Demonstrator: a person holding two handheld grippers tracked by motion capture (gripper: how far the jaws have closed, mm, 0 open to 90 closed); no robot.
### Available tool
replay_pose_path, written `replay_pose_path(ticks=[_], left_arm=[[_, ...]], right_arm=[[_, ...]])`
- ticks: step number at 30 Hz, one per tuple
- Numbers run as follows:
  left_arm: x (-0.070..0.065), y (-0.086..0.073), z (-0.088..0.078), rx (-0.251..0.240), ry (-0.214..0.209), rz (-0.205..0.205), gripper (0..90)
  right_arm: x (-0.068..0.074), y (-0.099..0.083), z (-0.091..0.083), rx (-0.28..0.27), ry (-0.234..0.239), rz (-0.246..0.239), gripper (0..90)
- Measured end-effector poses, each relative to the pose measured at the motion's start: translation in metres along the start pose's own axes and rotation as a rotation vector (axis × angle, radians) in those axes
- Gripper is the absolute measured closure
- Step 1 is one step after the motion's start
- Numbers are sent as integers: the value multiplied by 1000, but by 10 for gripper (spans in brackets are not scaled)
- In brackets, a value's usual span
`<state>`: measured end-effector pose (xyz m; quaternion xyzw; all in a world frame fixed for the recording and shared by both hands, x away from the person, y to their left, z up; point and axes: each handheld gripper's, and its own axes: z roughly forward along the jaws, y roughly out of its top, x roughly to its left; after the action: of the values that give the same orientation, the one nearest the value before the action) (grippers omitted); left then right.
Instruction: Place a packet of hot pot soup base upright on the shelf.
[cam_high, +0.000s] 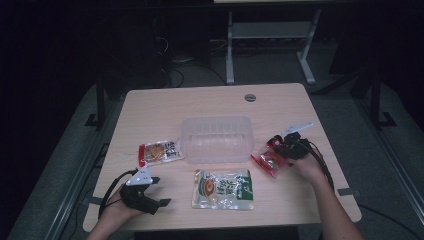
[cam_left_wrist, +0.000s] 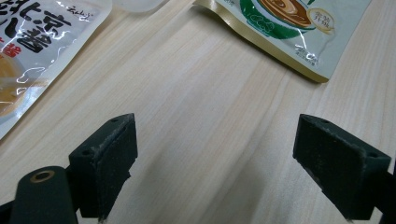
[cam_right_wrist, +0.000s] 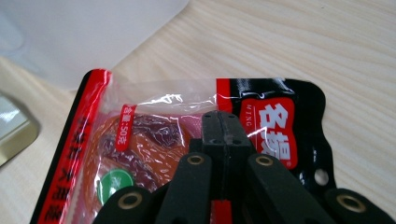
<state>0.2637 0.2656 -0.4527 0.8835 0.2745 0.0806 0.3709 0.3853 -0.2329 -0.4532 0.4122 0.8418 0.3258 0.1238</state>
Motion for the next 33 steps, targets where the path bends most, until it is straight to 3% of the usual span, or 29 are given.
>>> replay_pose_path(ticks=[4, 9, 13, 16, 23, 25, 28, 29, 33], left_arm=[[0, 1, 1, 10, -4, 10, 133], [0, 1, 2, 14, -5, 14, 133], [-2, 0, 2, 10, -7, 7, 133], [0, 0, 1, 19, -9, 13, 133], [-1, 0, 1, 13, -6, 8, 133], [-2, 0, 1, 12, -6, 8, 133], [-2, 0, 1, 15, -4, 7, 133], [-2, 0, 1, 14, -3, 6, 133], [0, 1, 3, 22, -3, 7, 133]], right_arm=[[9, 4, -5, -28, 14, -10, 899], [19, 19, 4, -58, 37, -11, 899], [26, 20, 16, 4, 41, -40, 899], [26, 17, 15, 11, 56, -30, 899], [35, -3, -3, 48, 60, -47, 899], [36, -5, -5, 43, 64, -47, 899], [38, -10, -23, 0, 61, -49, 899], [34, -13, -35, -30, 37, -57, 899], [17, -25, -39, -36, 12, -28, 899]])
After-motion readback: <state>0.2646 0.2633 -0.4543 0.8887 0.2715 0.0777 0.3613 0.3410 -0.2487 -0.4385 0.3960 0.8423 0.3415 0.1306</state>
